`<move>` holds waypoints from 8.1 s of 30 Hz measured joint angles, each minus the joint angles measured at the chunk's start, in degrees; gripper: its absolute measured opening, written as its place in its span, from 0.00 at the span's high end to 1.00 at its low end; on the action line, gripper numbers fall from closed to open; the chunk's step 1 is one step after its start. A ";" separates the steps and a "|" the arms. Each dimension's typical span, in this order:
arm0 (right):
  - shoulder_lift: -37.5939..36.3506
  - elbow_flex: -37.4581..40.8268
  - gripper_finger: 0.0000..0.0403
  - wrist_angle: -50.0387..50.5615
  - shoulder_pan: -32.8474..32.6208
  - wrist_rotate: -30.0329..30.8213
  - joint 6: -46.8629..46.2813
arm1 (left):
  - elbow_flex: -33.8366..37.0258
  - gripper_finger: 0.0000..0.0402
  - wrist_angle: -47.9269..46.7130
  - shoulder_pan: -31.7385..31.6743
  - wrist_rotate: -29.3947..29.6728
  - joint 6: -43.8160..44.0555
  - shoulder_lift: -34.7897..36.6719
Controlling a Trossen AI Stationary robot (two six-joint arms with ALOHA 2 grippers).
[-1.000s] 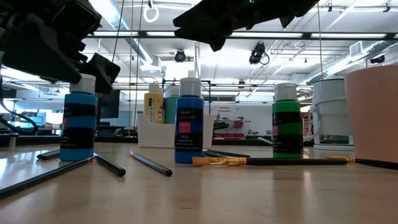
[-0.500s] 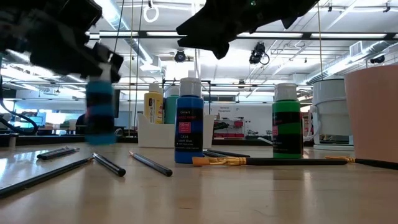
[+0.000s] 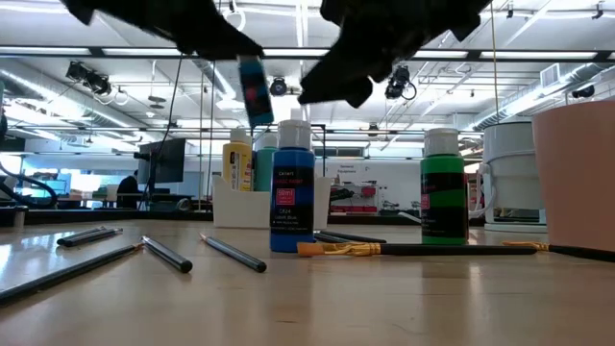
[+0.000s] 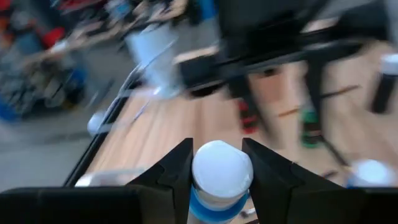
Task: Pick & Place Paint Supplies
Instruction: Put the blue paint bottle into the white bin, then put the red paint bottle into the white bin
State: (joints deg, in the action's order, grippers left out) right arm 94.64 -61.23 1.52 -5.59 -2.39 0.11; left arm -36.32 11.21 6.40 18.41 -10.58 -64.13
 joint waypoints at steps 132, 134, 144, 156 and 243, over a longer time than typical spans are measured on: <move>4.83 -0.06 0.71 -22.99 11.26 21.79 1.59 | 0.17 0.67 9.26 8.41 31.37 9.74 -3.47; 6.33 0.08 0.71 -22.28 14.22 20.08 -0.09 | 0.17 0.67 9.27 8.41 31.13 9.74 -3.47; 15.62 0.09 0.71 -29.22 20.13 13.38 -0.58 | 0.11 0.67 9.63 8.28 29.09 9.74 -3.49; 24.59 -6.36 0.71 -32.60 22.75 9.17 1.33 | 0.11 0.67 9.68 8.27 28.68 7.29 -3.48; -5.52 0.39 0.56 46.91 1.62 7.47 -20.42 | 0.20 0.67 9.34 8.24 17.51 5.32 -3.49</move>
State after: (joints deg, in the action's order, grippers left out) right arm 89.12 -60.84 48.43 -3.97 5.08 -20.32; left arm -36.12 20.55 14.63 35.92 -5.26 -67.61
